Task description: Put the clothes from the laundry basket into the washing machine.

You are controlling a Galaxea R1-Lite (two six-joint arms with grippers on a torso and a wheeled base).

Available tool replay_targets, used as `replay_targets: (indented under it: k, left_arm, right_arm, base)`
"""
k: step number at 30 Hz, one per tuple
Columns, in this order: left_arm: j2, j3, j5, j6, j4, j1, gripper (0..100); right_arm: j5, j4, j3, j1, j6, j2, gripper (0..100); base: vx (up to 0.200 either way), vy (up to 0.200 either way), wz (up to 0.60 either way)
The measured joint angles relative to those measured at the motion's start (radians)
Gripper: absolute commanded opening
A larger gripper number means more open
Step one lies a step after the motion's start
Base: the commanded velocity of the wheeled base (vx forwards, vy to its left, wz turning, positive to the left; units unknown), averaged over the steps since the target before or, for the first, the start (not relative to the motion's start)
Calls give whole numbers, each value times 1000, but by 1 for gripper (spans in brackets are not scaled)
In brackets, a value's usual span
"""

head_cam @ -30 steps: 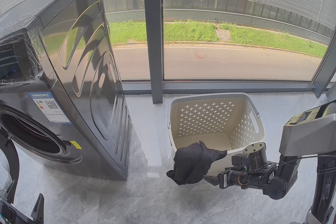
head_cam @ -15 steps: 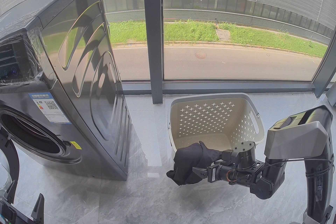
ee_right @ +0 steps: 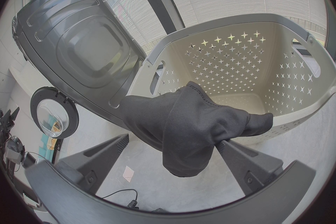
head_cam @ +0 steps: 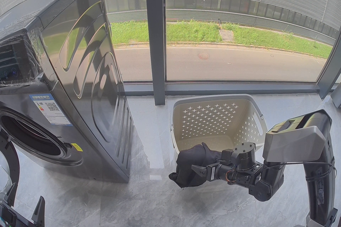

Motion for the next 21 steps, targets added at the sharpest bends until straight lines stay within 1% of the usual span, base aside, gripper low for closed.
replay_targets:
  k: [1, 2, 13, 21]
  left_arm:
    - [0, 0, 1, 0, 0, 0, 100]
    - [0, 0, 1, 0, 0, 0, 100]
    - [0, 0, 1, -4, 0, 0, 100]
    - [0, 0, 1, -8, -1, 0, 100]
  right_arm:
    - [0, -1, 0, 0, 0, 2, 100]
    - [0, -1, -1, 0, 1, 4, 0]
    - [0, -21, 10, 1, 1, -3, 0]
    - [0, -22, 44, 0, 1, -70, 0]
  base:
    - [0, 0, 0]
    - [0, 0, 0]
    - [0, 0, 0]
    - [0, 0, 0]
